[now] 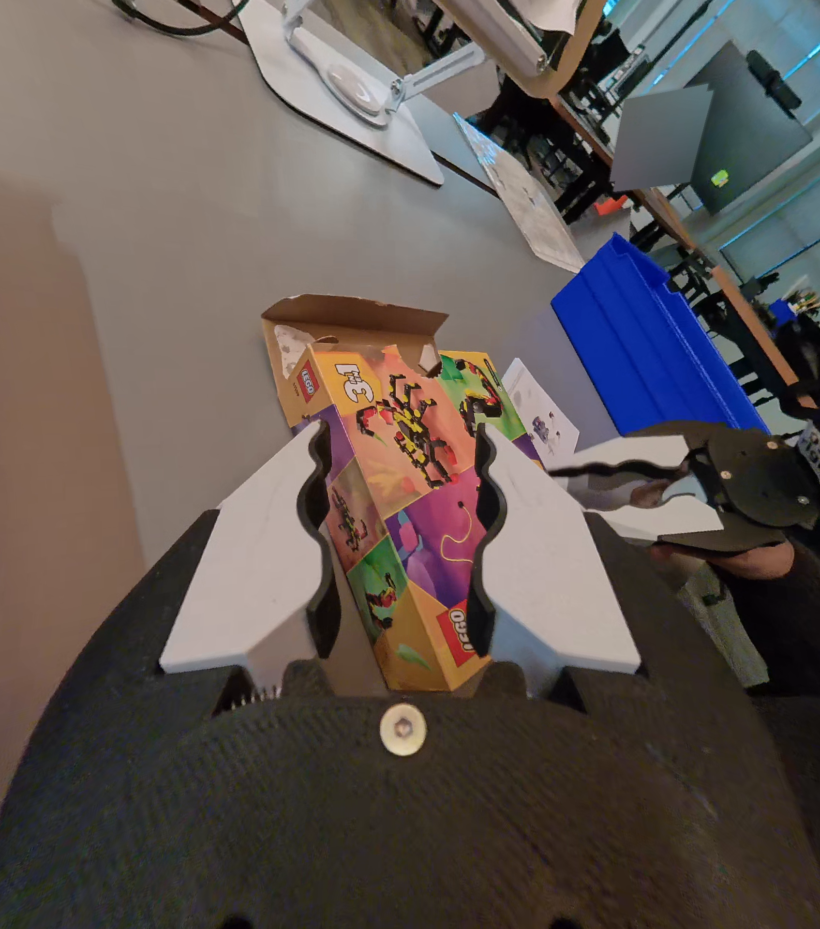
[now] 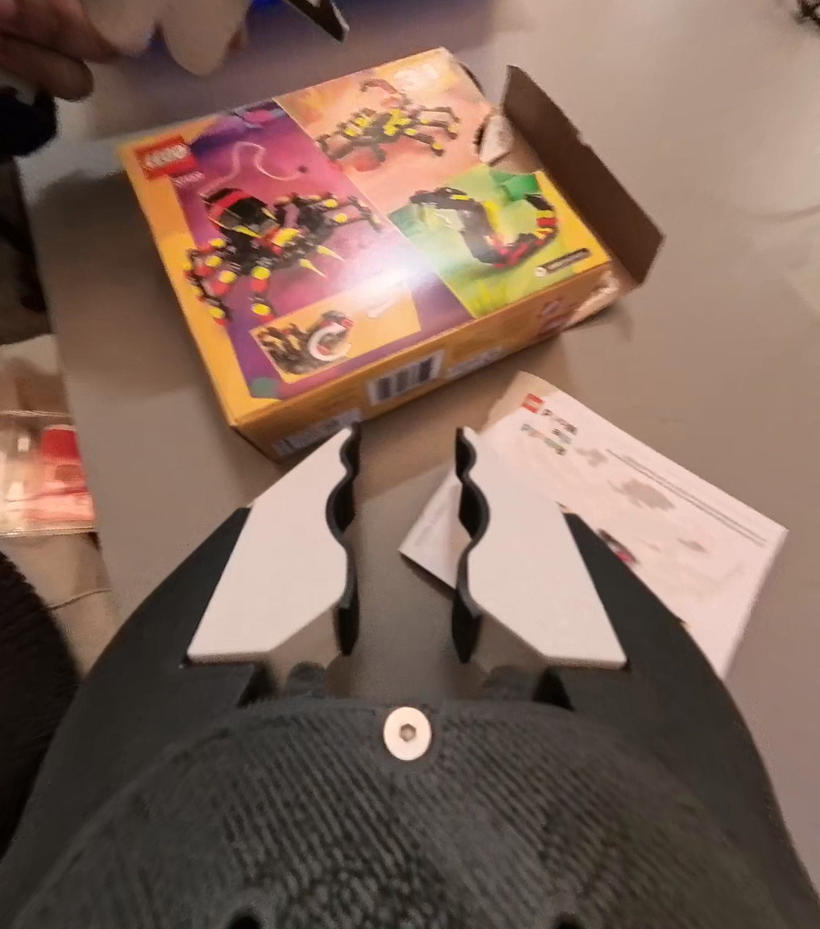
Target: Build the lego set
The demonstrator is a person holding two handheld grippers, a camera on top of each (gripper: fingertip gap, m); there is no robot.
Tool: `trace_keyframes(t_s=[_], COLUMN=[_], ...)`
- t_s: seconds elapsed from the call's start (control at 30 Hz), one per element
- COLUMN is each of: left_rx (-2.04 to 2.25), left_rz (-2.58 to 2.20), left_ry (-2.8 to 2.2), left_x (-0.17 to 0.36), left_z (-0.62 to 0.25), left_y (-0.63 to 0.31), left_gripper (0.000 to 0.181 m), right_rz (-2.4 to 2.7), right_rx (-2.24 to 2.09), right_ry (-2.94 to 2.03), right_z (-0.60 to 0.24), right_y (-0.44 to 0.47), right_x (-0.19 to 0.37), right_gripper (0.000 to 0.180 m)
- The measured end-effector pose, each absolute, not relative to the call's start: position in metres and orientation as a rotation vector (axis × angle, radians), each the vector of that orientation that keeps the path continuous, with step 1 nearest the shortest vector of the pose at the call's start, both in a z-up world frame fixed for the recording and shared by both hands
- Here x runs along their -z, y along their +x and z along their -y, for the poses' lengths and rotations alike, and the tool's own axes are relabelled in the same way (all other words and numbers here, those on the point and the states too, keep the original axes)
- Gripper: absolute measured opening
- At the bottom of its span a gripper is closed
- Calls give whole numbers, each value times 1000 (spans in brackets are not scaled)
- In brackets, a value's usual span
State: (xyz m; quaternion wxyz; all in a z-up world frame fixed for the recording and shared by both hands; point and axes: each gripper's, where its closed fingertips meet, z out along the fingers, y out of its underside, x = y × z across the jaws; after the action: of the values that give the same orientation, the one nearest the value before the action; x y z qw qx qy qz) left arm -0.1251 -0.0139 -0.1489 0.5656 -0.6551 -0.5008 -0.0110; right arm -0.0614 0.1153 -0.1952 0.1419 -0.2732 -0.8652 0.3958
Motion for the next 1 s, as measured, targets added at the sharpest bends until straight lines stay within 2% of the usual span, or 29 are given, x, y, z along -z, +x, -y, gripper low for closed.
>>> trace_keyframes(t_s=[0.03, 0.2, 0.3, 0.53, 0.67, 0.7, 0.73, 0.77, 0.83, 0.9, 1.0], left_rx=[26, 42, 42, 45, 33, 27, 21, 13, -4, -26, -68], left_rz=[1175, 1175, 1172, 1169, 1166, 1163, 1160, 1157, 1149, 1135, 1088], left_ry=[-1539, -1523, -1520, -1521, -1527, -1530, -1534, -1538, -1549, -1562, -1587], left_x=[148, 147, 146, 146, 146, 145, 145, 145, 144, 143, 139], left_z=[14, 14, 14, 13, 13, 13, 13, 13, 12, 12, 8], left_y=[-125, -125, -125, -125, -125, -125, -125, -125, -125, -124, -122], left_gripper=[56, 55, 54, 53, 52, 52, 52, 51, 51, 51, 50], right_rz=[2471, 2377, 2348, 2379, 2411, 2423, 2438, 2452, 2464, 2460, 2439], right_rx=[-1107, -943, -846, -927, -890, -886, -887, -886, -880, -825, -904], right_ry=[-785, -940, -1066, -1160, -1166, -1156, -1137, -1118, -1106, -1072, -1052], right_z=[-123, -163, -181, -181, -183, -183, -183, -184, -186, -193, -190], right_y=[-66, -90, -98, -92, -89, -88, -86, -84, -83, -85, -86], right_x=[195, 202, 216, 224, 223, 222, 220, 219, 218, 217, 207], right_gripper=[46, 103, 111, 115, 104, 94, 66, 49, 37, 14, 11])
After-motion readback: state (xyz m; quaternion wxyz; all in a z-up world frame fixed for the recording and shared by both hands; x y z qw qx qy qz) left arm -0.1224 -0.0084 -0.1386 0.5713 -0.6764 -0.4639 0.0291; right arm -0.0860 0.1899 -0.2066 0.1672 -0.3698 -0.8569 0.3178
